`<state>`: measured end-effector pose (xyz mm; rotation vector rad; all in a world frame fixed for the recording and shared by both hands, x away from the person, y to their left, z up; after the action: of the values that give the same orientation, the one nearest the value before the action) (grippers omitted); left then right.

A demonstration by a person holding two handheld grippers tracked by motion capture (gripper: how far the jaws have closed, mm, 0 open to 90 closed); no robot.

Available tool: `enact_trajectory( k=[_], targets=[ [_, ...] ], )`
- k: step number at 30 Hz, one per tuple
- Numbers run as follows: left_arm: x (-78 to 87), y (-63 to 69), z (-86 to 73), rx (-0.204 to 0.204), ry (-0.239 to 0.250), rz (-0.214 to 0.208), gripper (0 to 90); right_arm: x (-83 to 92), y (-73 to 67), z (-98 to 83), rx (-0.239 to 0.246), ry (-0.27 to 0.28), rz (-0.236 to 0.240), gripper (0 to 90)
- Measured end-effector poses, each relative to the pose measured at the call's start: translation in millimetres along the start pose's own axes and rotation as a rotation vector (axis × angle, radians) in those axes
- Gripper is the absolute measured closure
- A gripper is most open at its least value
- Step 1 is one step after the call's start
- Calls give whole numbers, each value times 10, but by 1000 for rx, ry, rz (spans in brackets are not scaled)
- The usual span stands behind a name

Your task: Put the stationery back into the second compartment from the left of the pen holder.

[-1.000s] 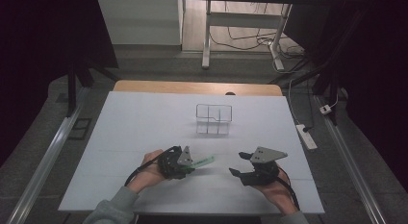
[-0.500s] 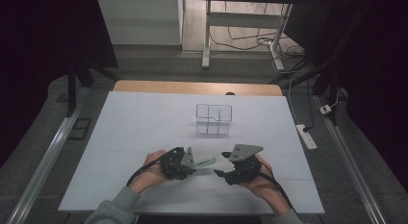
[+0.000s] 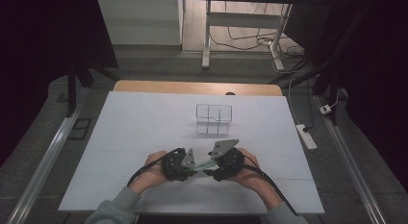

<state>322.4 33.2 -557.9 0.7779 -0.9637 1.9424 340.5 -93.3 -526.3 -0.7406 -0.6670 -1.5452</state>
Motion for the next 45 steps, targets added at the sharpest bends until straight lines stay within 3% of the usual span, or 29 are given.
enact_trajectory(
  k=[12,22,31,35,40,42,45],
  targets=[
    [34,59,29,-29,29,-43,665,-158,-29,-95,58,-96,35,428],
    [66,87,33,-42,51,-84,665,-236,-62,-156,126,-173,16,523],
    [93,95,30,-72,60,-84,662,-247,-108,-153,204,-185,18,579],
    [148,47,38,-53,86,-82,648,-246,-128,-158,204,-188,30,616],
    [191,-14,39,-13,121,-66,617,-222,-134,-124,191,-149,43,641],
    [208,-48,40,17,133,-51,557,-182,-121,-97,177,-111,38,644],
    [220,-113,26,89,154,-43,490,-132,-104,-92,164,-99,36,644]
  ],
)
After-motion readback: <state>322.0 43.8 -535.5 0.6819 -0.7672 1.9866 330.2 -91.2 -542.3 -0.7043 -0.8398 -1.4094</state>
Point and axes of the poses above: each handheld gripper's, and its own axes: x roughly backward along the jaws, z roughly out of its top, y roughly to its right, the point moved 7 cm from there along -x, roughly forward along the jaws, and after that the axes turned 11 degrees about z, right-handed, at the moved point
